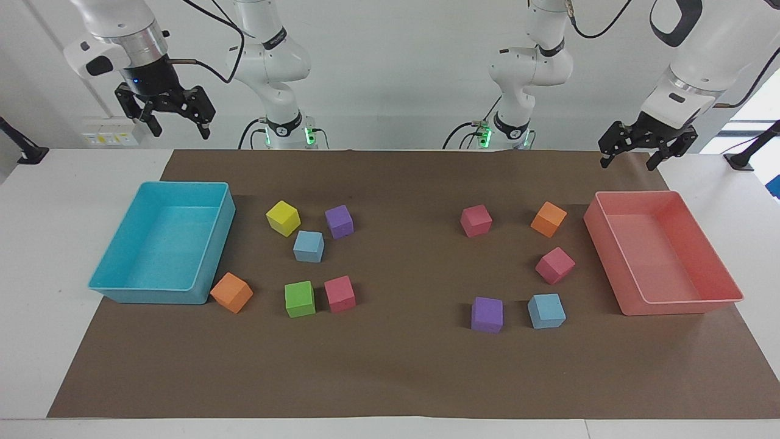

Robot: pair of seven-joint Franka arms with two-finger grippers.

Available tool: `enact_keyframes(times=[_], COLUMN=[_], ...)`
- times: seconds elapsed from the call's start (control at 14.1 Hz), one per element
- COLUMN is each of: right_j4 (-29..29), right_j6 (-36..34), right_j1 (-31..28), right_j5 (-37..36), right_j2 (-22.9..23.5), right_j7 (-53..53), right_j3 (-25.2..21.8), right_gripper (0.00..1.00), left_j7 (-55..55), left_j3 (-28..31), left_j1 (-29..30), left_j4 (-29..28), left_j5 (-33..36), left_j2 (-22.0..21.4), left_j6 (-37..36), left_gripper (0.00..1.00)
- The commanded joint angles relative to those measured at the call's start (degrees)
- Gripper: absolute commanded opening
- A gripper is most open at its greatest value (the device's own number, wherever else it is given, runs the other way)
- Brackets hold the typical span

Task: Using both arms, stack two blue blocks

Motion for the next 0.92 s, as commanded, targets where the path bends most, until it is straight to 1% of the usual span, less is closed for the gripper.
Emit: enact_keyframes(times=[0.0,0.85], right_j4=[-1.95,-1.24], right_j6=[0.31,-1.36], right_j1=[0.29,0.29], right_j5=[0.79,0.88], right_j2=[-1.64,-1.37], right_j7=[-0.05,-0.75], right_j3=[-0.04,-0.04], right_gripper=[1.00,1.00], left_j7=[0.30,-0.32], left_j3=[-0.29,-0.21], left_j1=[0.58,0.85], left_j4=[-0.92,-0.57], left_j5=[-0.78,-0.78], left_j2=[-0.99,-0.99], left_j6=[0.44,-0.18], left_gripper=[1.00,1.00])
